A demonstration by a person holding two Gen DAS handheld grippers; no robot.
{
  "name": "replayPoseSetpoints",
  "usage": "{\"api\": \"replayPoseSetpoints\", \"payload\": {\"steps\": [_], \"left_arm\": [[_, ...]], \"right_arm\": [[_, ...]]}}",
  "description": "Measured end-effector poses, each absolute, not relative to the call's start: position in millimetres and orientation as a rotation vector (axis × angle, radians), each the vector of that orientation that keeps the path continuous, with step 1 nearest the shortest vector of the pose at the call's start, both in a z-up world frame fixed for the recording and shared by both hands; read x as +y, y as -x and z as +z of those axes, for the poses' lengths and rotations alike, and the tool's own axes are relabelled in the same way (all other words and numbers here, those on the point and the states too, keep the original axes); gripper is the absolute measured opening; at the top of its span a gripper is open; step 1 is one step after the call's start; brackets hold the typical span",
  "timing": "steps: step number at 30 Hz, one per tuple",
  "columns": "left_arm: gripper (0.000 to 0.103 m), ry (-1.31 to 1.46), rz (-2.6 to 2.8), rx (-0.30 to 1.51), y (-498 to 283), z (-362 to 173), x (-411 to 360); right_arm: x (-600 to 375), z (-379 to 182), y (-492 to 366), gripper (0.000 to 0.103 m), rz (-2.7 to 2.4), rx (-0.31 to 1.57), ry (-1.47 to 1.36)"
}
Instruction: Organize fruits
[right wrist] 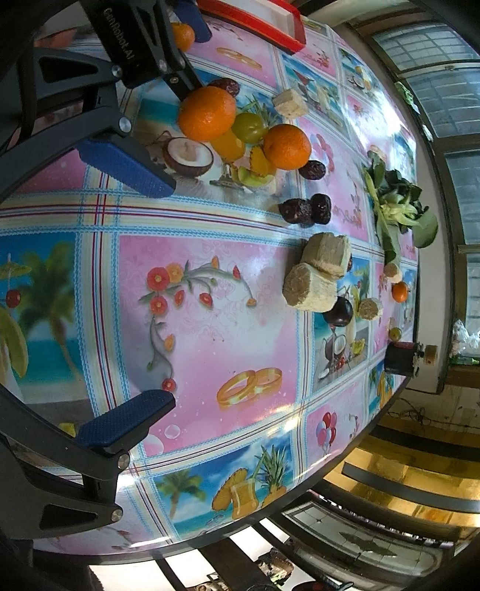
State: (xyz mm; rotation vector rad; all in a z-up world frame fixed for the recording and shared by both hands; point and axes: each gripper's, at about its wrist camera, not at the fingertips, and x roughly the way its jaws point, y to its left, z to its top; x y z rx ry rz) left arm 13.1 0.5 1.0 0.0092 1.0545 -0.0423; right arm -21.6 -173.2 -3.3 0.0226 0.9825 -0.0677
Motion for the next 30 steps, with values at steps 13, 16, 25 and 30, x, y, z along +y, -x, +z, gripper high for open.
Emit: {"api": "replayPoseSetpoints", "payload": {"steps": [13,16,25,30], "left_arm": [[0.103,-0.056,-0.112,1.13,-18,2,2],[0.103,-0.063,-0.136,1.135,-18,2,4],[0.102,0.095,-0.291,1.155,-1,19,45],[0.102,-0.091,-0.213,1.027,25,47,58]], "right_arm": [[-172,-4,21,0.103,-0.003,1.005,0.006],[-173,-4,21,0.103,0.003,1.01,0.008],[-178,2,20,0.103,0.05,1.073,-0.056],[-190,25,33,0.103,0.062,1.003,-0.147]]}}
